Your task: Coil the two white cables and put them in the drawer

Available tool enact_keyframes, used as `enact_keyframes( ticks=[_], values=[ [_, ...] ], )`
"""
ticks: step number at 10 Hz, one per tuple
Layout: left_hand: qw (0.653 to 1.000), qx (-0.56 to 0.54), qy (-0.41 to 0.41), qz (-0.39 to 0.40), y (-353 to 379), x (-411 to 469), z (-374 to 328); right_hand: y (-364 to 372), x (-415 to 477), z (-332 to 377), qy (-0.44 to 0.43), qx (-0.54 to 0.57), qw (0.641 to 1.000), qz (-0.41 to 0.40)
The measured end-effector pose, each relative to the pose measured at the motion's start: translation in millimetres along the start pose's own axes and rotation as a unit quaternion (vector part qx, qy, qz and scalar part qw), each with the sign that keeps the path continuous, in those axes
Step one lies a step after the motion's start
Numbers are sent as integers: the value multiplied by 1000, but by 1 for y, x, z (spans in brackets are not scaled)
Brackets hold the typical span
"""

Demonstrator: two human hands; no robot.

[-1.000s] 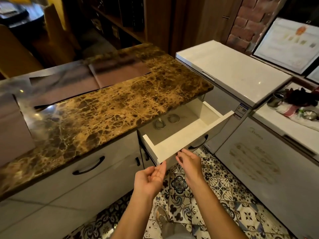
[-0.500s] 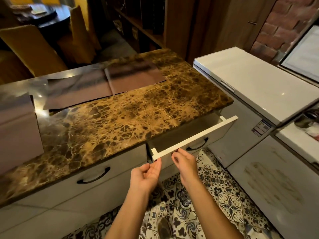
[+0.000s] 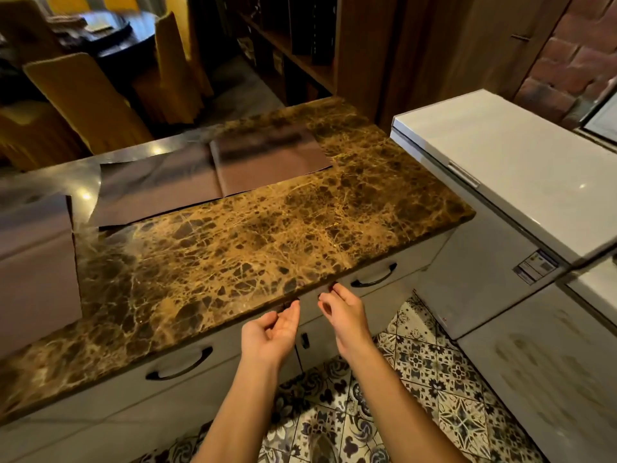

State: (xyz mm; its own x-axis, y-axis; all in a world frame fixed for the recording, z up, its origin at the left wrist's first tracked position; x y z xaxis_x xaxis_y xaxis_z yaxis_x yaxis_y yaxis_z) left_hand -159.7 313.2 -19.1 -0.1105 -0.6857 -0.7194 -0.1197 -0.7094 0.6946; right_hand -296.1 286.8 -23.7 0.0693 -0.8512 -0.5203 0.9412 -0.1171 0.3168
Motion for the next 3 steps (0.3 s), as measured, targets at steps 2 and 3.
enact_keyframes(
  ticks=[2, 3],
  values=[
    [999, 30, 23, 2, -2, 7, 12, -10, 11, -2, 6, -75, 997, 21],
    [985, 171, 12, -24, 0, 5, 30, -17, 7, 8, -14, -153, 988, -20]
  ],
)
Point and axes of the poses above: each hand's wrist, its own x-axis towards the middle knuckle, its own y-axis out of the palm, z = x × y, the point moved 3 cm from there along x, towards the middle knuckle, and after that the axes turned 14 degrees about z, right-handed, at the moved point
